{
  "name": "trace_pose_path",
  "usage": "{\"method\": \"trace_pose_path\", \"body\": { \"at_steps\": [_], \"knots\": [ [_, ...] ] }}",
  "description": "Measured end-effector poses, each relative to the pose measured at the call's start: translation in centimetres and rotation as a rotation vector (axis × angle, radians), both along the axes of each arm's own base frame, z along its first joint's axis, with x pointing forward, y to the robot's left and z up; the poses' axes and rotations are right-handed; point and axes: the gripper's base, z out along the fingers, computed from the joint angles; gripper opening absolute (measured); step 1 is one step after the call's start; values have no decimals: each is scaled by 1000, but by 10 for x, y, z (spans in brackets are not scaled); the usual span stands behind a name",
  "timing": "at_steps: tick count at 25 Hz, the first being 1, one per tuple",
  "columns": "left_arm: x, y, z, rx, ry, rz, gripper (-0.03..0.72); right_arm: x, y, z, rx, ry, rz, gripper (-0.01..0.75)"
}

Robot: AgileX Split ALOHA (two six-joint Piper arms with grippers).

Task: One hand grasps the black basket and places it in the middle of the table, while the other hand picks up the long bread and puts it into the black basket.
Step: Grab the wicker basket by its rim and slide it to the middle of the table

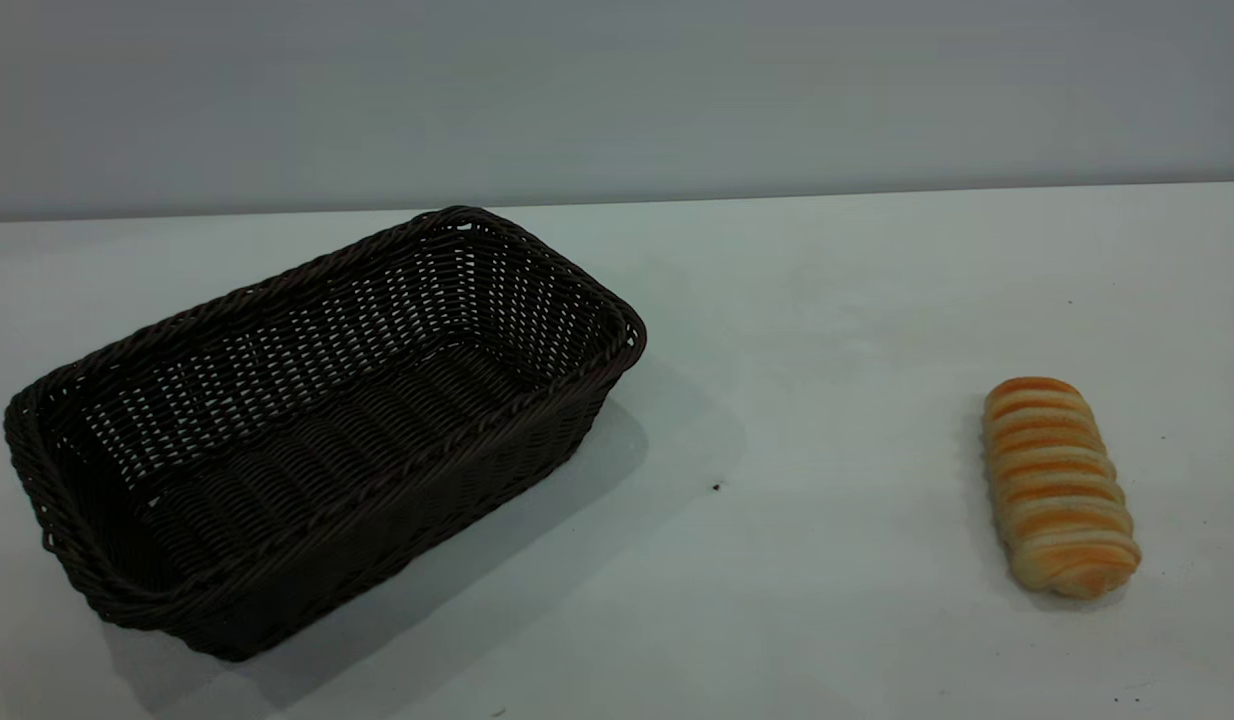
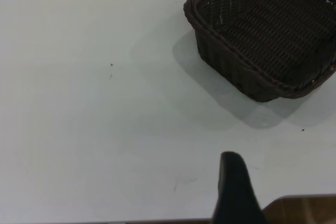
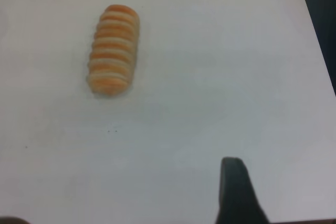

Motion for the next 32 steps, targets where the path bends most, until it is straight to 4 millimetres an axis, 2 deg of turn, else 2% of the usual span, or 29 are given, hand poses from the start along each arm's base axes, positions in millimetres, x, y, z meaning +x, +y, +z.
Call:
{"method": "trace_pose_path", "body": {
  "at_steps": [13, 18, 20, 24, 28, 32],
  "knots": [
    [0, -1, 0, -6, -1, -4, 529, 0, 0, 0, 1, 0, 1, 427],
    [-5, -2, 18, -31, -92, -8, 529, 0, 2, 11, -24, -73, 45, 427],
    [-3, -2, 23, -46, -77, -1, 529, 4, 4, 18, -18, -112, 61, 427],
    [26, -3, 27, -56, 84, 12, 529, 27, 8, 23, 9, -91, 113, 427],
    [72, -5, 24, -82, 221, 42, 529, 62, 12, 20, 42, 14, 180, 427],
    [121, -7, 14, -153, 304, 110, 529, 96, 16, 13, 80, 75, 227, 427]
  ]
}}
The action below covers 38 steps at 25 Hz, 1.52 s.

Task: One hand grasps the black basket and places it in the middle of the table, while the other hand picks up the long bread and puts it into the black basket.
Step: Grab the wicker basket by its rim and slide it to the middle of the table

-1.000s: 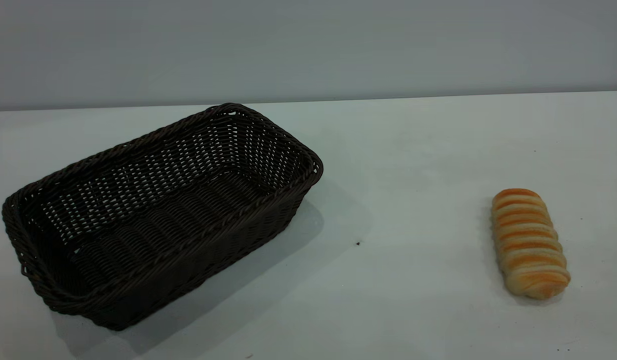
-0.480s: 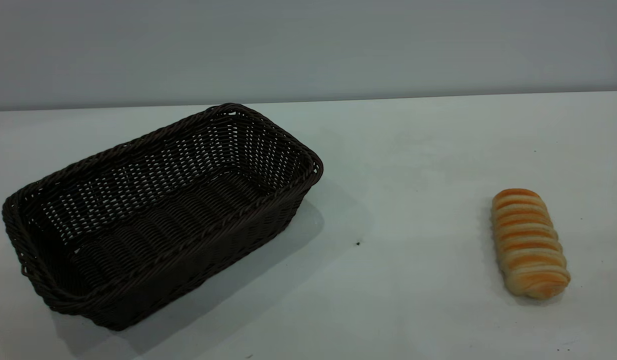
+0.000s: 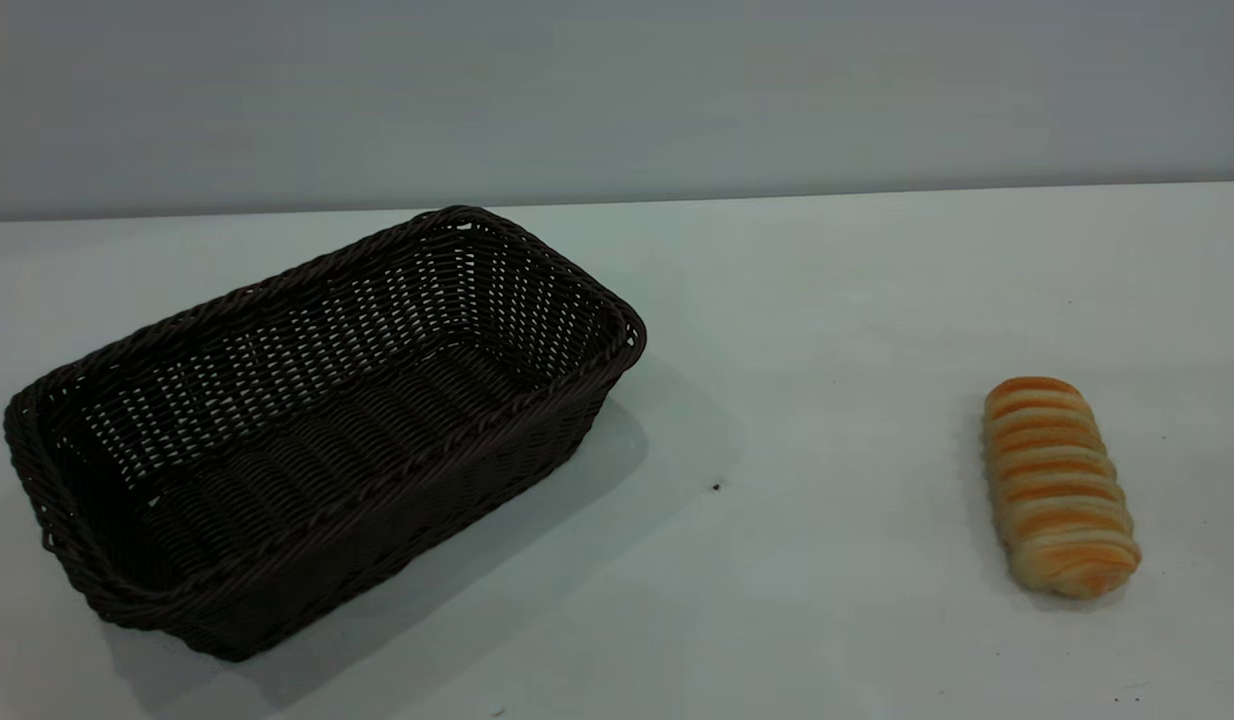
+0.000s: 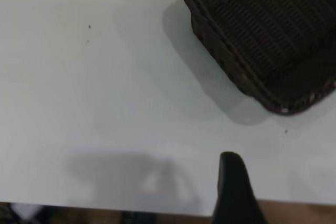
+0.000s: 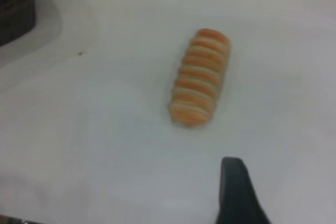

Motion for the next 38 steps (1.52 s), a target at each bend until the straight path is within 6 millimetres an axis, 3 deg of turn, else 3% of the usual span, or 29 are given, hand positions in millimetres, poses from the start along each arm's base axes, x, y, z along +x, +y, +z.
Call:
{"method": "trace_pose_path", "body": {
  "at_steps": [6, 12, 17, 31, 38],
  "knots": [
    [56, -3, -36, -60, 170, 82, 529, 33, 3, -12, 24, 40, 42, 427],
    [106, -7, -81, -127, 271, 150, 529, 36, 5, -11, 44, 25, 59, 427],
    [144, -10, -107, -145, 374, 183, 529, 36, 5, -11, 49, 24, 59, 427],
    [170, -11, -163, -199, 443, 319, 529, 36, 5, -11, 49, 24, 59, 427],
    [192, -21, -206, -209, 451, 333, 529, 36, 5, -11, 49, 25, 60, 427]
  ]
}}
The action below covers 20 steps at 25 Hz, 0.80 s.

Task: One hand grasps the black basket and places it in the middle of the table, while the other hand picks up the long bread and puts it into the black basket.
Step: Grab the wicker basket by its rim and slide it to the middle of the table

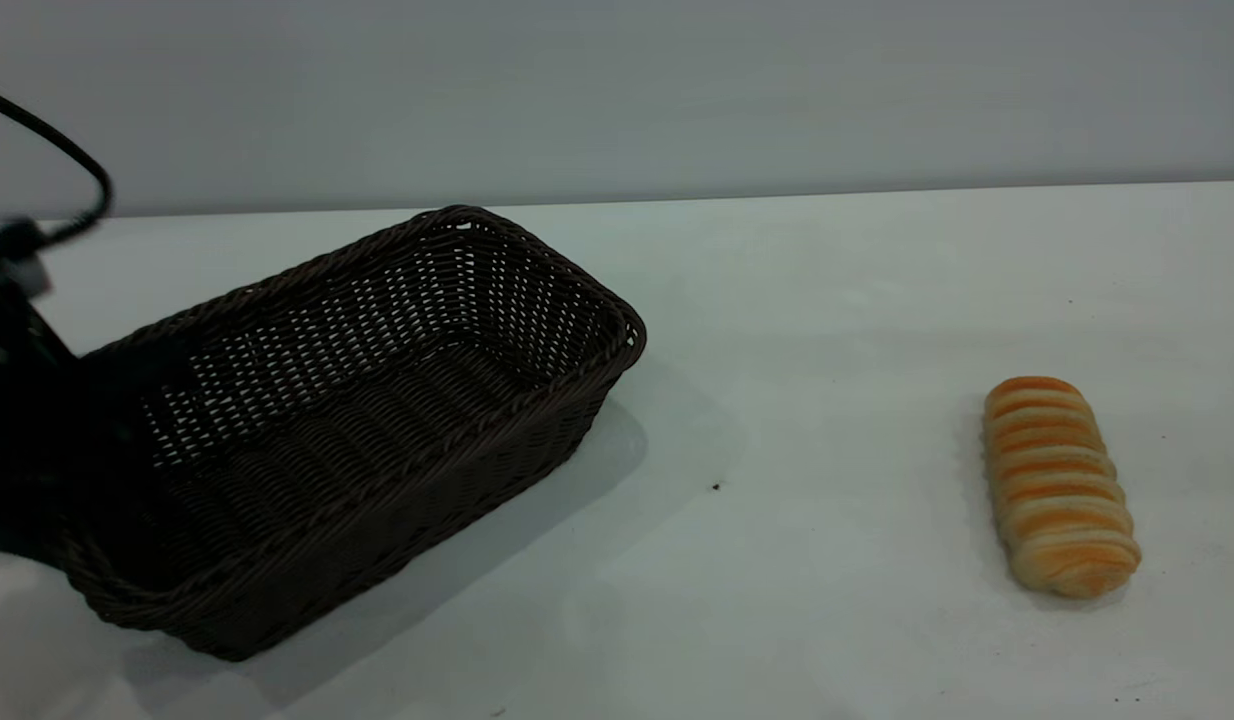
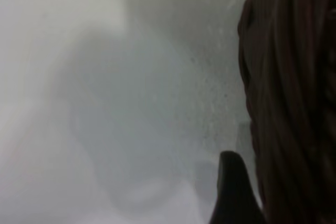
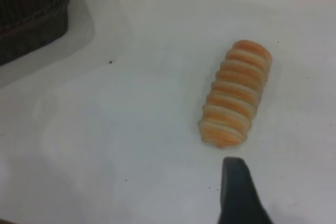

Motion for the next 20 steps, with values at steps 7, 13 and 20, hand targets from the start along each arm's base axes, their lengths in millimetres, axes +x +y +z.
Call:
{"method": "trace_pose_path", "body": {
  "at_steps": [7, 13, 20],
  "knots": [
    [2, -2, -17, -1, 29, 13, 287, 0, 0, 0, 1, 0, 0, 427],
    [7, -3, 18, -15, -79, 15, 139, 0, 0, 0, 0, -1, 0, 427],
    [25, -6, 69, 59, -170, -247, 139, 0, 0, 0, 0, -1, -1, 427]
  ]
}}
